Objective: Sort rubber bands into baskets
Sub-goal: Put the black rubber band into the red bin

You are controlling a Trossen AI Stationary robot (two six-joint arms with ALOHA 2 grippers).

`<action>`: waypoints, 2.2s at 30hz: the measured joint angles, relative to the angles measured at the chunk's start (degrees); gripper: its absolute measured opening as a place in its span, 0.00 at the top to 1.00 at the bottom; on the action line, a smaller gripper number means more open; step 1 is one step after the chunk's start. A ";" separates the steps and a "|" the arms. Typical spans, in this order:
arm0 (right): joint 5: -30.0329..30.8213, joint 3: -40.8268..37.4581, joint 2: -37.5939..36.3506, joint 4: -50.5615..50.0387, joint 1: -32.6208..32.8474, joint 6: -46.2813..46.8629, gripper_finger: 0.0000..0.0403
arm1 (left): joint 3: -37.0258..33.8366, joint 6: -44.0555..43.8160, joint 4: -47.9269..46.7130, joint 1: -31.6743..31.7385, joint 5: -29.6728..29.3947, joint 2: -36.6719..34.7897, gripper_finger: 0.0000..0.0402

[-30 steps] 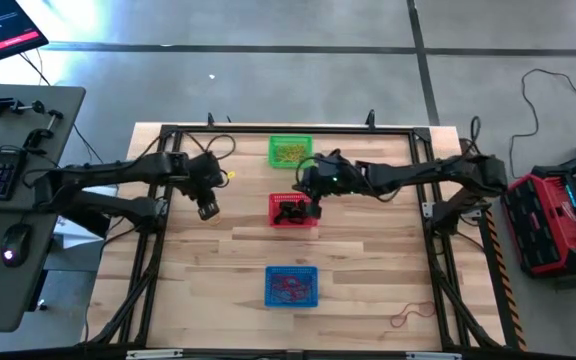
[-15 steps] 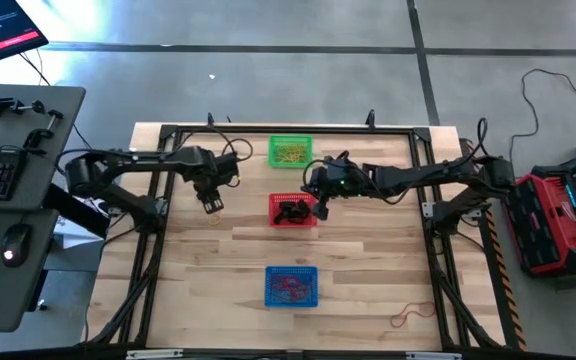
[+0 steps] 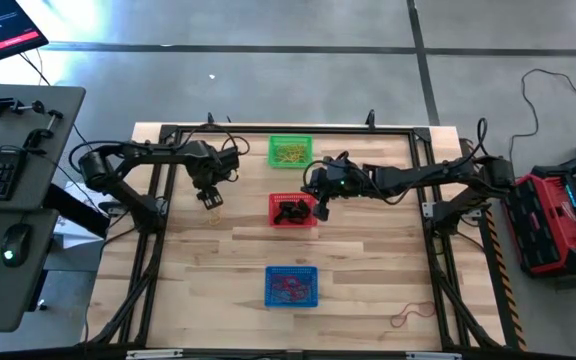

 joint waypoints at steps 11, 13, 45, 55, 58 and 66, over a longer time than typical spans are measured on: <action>-0.07 0.00 0.00 0.07 0.11 0.22 1.00 | 0.00 2.98 0.00 1.62 4.23 2.98 0.71; -0.09 0.00 0.00 0.07 0.24 0.22 1.00 | 0.00 3.89 -0.05 1.60 4.47 3.18 0.78; 3.57 -5.03 -8.97 -3.97 6.43 -1.86 1.00 | 13.65 -1.70 29.29 -22.12 10.25 -0.19 1.00; 5.60 -19.02 -20.62 5.05 6.85 4.36 1.00 | 23.48 3.26 25.95 -24.37 11.16 12.17 1.00; 5.68 -21.24 -21.68 6.87 7.55 5.63 1.00 | 26.03 4.91 23.49 -25.12 11.65 14.88 1.00; 9.49 -21.86 -22.01 7.40 9.91 5.81 1.00 | 29.49 5.44 22.89 -25.96 14.09 19.27 1.00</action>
